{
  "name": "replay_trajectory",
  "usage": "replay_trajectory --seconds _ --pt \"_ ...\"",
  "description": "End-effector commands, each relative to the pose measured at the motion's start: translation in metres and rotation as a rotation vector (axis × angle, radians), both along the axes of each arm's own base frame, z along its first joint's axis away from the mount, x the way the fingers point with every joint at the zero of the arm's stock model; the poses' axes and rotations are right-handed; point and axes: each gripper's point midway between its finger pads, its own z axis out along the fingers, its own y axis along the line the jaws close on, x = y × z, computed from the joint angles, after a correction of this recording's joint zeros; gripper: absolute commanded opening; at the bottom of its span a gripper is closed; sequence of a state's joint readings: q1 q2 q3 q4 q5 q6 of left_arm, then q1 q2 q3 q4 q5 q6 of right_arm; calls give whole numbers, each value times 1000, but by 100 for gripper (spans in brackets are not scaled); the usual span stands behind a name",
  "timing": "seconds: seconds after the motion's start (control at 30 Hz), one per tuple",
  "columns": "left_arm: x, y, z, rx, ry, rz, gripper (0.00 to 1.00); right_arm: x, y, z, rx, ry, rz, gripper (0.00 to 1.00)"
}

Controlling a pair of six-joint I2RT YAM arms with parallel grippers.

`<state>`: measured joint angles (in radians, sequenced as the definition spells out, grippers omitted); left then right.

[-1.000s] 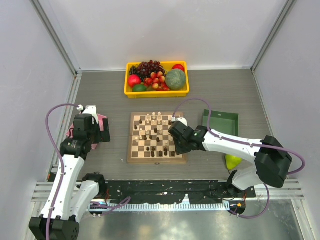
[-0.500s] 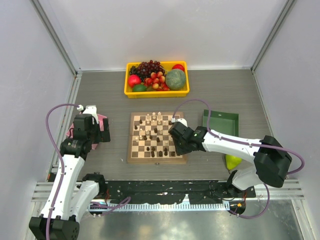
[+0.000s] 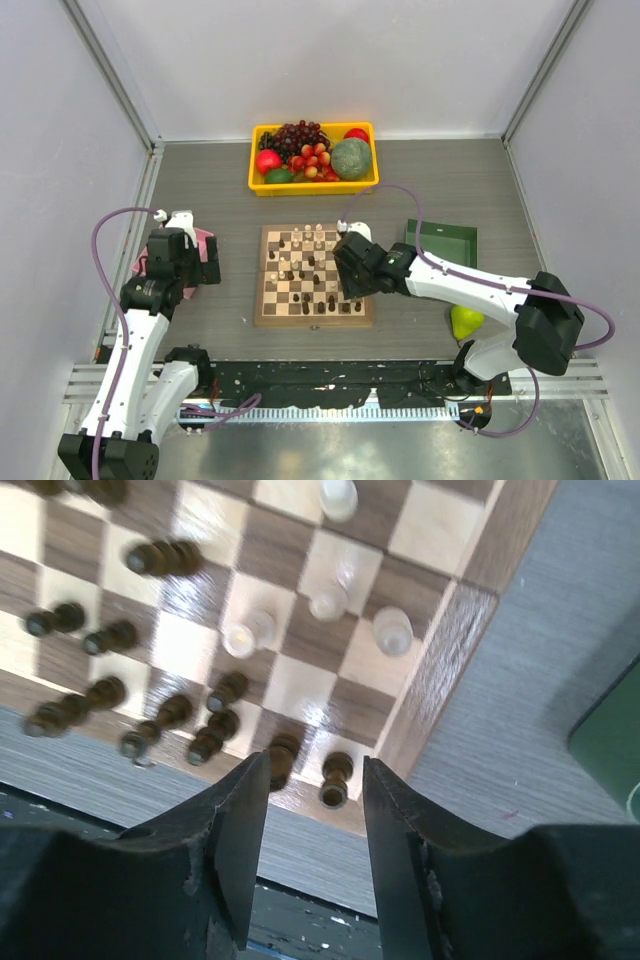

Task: Set up the chess pieces on the board

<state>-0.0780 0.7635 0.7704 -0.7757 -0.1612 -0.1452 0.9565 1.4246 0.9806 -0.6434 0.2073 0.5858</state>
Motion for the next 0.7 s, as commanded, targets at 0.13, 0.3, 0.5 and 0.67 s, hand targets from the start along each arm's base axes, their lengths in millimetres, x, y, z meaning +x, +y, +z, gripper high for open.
replay_trajectory --seconds 0.13,0.3,0.5,0.67 --pt "6 2 22 8 -70 1 99 44 38 68 81 -189 41 53" --pt "5 2 24 7 -82 2 99 61 72 80 114 -201 96 53" --pt "5 3 26 9 -94 5 99 74 118 95 186 -190 181 53" --pt "5 3 27 8 -97 3 99 81 138 80 174 -151 216 52"
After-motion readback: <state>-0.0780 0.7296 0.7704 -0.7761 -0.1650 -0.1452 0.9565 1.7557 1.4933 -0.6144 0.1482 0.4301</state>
